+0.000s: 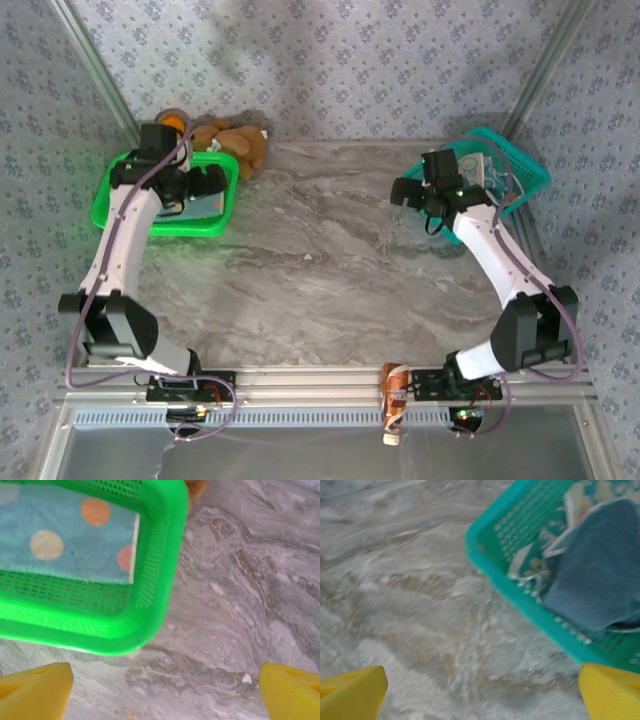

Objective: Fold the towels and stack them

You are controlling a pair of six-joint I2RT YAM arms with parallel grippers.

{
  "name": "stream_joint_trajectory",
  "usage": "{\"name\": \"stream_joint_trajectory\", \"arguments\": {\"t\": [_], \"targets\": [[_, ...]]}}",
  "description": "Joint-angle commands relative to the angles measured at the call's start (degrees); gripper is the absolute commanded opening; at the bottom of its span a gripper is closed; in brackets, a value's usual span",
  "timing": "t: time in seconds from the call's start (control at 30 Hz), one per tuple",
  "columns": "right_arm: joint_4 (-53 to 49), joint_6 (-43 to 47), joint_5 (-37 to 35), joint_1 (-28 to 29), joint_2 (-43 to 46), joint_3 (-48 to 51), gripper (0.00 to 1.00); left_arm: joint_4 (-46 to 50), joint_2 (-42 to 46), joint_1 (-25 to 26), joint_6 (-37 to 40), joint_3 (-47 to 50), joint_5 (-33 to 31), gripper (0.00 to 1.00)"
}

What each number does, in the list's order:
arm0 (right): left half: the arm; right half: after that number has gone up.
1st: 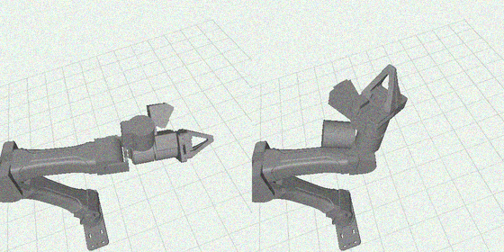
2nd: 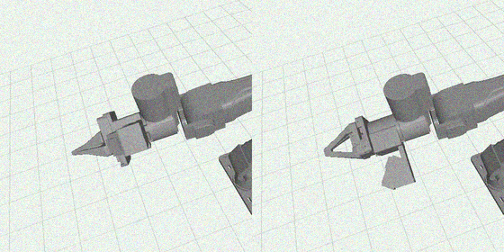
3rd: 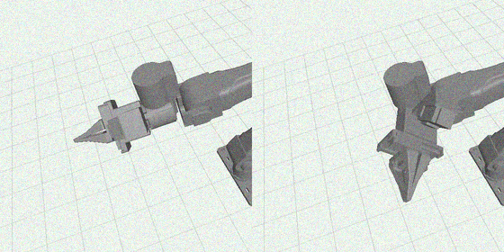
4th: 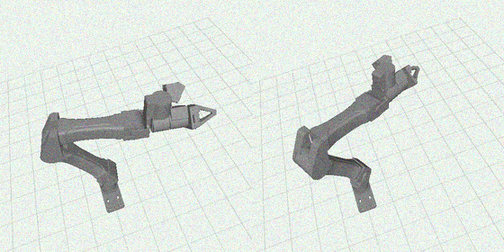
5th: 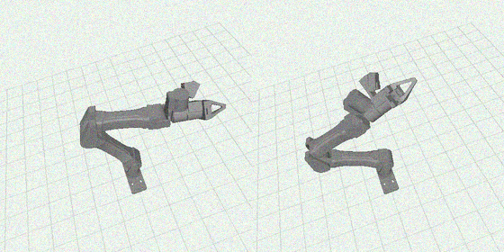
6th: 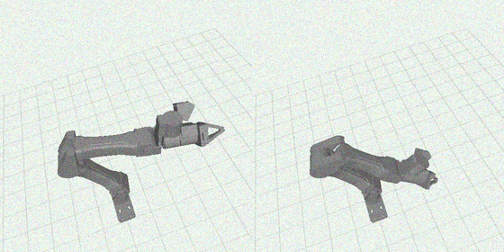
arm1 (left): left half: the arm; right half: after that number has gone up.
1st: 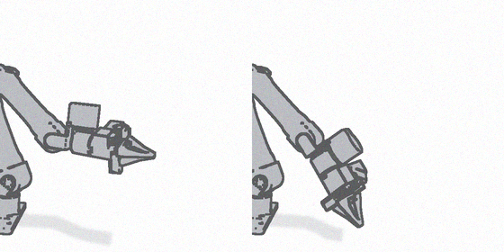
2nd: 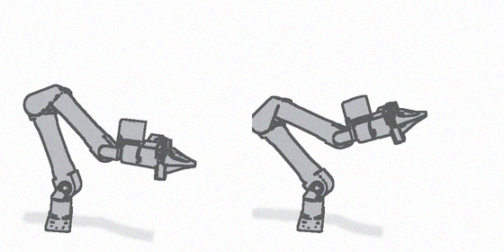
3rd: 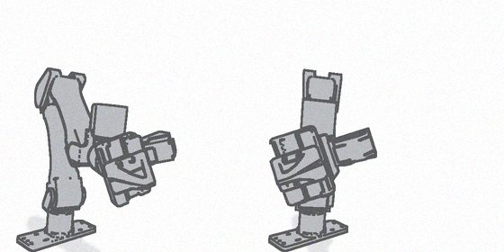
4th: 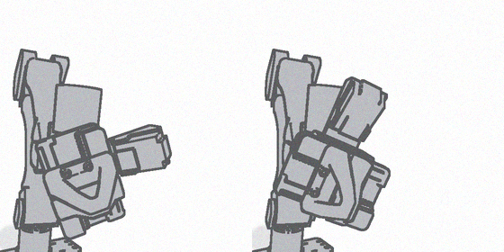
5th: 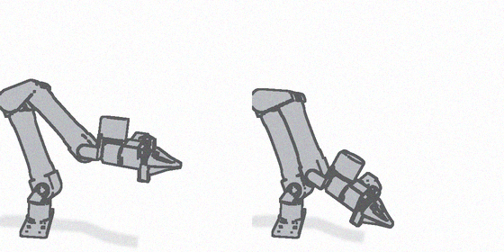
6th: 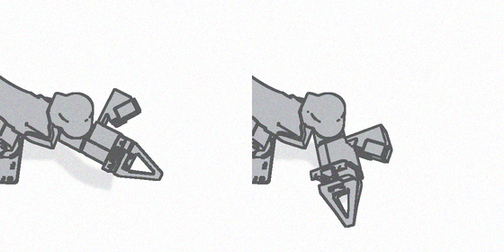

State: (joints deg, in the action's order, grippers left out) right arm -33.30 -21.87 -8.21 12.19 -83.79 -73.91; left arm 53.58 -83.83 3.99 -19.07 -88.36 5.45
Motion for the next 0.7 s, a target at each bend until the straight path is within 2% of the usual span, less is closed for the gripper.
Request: {"name": "stream_joint_trajectory", "arguments": {"t": [0.0,0.1,0.17,0.33,0.4,0.47,0.5,0.57,0.63,0.67], "targets": [[-2.8,-0.4,-1.9,-6.2,-4.5,-4.0,1.0,-2.9,6.5,1.7,-2.2,4.9,0.6,1.0],[-3.5,-1.4,0.8,-10.8,-10.0,-7.8,0.93,-2.9,10.9,4.1,-4.4,10.6,0.1,1.0],[-5.5,-2.3,0.7,-12.3,-14.2,-10.4,0.92,-2.9,13.3,6.1,-6.0,14.3,0.2,1.0],[-7.1,-2.6,1.0,-13.4,-21.1,-13.2,0.9,-3.1,17.6,10.0,-9.1,19.7,-0.9,1.0],[-6.7,-2.6,1.7,-13.9,-22.8,-13.3,0.86,-3.3,18.3,10.9,-9.8,21.3,-1.1,1.0],[-6.2,-2.7,3.6,-14.7,-24.1,-13.4,0.76,-2.3,18.6,11.5,-10.3,21.8,-1.9,1.0],[-6.1,-2.8,4.2,-15.0,-24.4,-13.5,0.67,-2.0,18.8,11.7,-10.4,22.0,-2.2,1.0],[-5.8,-2.9,4.8,-15.4,-24.1,-13.3,0.43,-1.6,19.4,12.0,-10.3,22.0,-2.7,1.0],[-5.7,-2.8,3.3,-15.4,-22.7,-13.2,0.12,-1.4,20.0,12.0,-10.0,21.9,-3.2,1.0],[-5.8,-2.7,2.2,-15.3,-21.5,-13.2,0.01,-1.5,20.1,12.0,-9.9,21.7,-3.5,1.0]]}}
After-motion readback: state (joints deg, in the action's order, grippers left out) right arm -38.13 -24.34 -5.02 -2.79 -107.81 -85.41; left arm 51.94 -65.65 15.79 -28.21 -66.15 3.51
